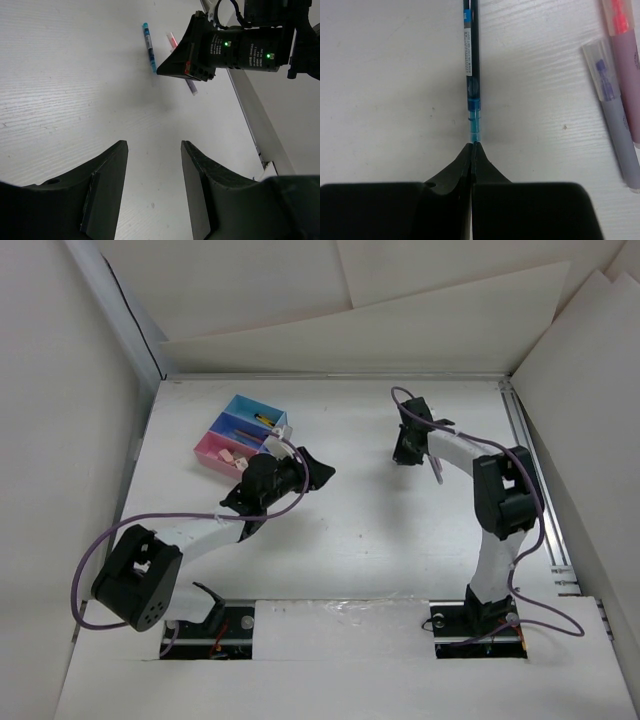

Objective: Sort the stationery into containers
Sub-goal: Pick up the pen from the center of the board.

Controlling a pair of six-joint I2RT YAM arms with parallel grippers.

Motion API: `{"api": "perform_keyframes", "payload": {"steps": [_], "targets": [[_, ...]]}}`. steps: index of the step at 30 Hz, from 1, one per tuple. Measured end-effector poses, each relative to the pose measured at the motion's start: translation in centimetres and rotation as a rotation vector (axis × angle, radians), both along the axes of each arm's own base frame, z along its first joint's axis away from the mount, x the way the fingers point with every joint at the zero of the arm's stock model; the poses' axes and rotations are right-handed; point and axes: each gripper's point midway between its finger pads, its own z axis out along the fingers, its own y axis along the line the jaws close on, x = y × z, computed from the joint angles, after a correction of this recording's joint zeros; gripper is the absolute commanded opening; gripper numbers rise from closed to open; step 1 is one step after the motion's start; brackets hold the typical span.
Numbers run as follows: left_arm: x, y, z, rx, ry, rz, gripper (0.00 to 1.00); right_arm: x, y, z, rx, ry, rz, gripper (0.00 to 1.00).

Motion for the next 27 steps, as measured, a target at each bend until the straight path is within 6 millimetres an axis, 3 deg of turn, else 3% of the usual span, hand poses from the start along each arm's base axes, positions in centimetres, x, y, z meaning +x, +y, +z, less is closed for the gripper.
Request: {"api": "perform_keyframes", "payload": {"steps": [2,5,8,10,16,20,26,27], "targets": [[0.0,0.0,-0.2,0.003,0.004,0.000,0.44,-0.6,0.0,-0.1,0.006,0.005,0.006,0.03],[0.1,0.0,-0.6,0.009,0.014,-0.001,0.44,-1.1,0.3,-0.1,0.006,0.008,0.012,0.33],[0.1,-0.1,-0.7,0.010,0.015,-0.001,0.44,-1.4,0.4,-0.3,0.000,0.018,0.015,0.42],[0.1,-0.1,-0.7,0.010,0.015,-0.001,0.44,-1.5,0.6,-0.5,-0.004,0.029,0.018,0.42],[0.1,-0.1,-0.7,0.010,0.015,-0.001,0.44,-1.6,1.4,-1.0,-0.011,0.049,0.034,0.28],[0.0,0.0,-0.5,0.007,0.012,0.000,0.44,-1.9,2.1,-1.1,-0.018,0.063,0.050,0.27],[0.0,0.0,-0.5,0.007,0.010,0.001,0.44,-1.9,3.2,-1.0,-0.033,0.069,0.071,0.00],[0.1,0.0,-0.5,0.009,0.011,0.003,0.44,-1.9,3.2,-1.0,-0.033,0.068,0.072,0.00]]}}
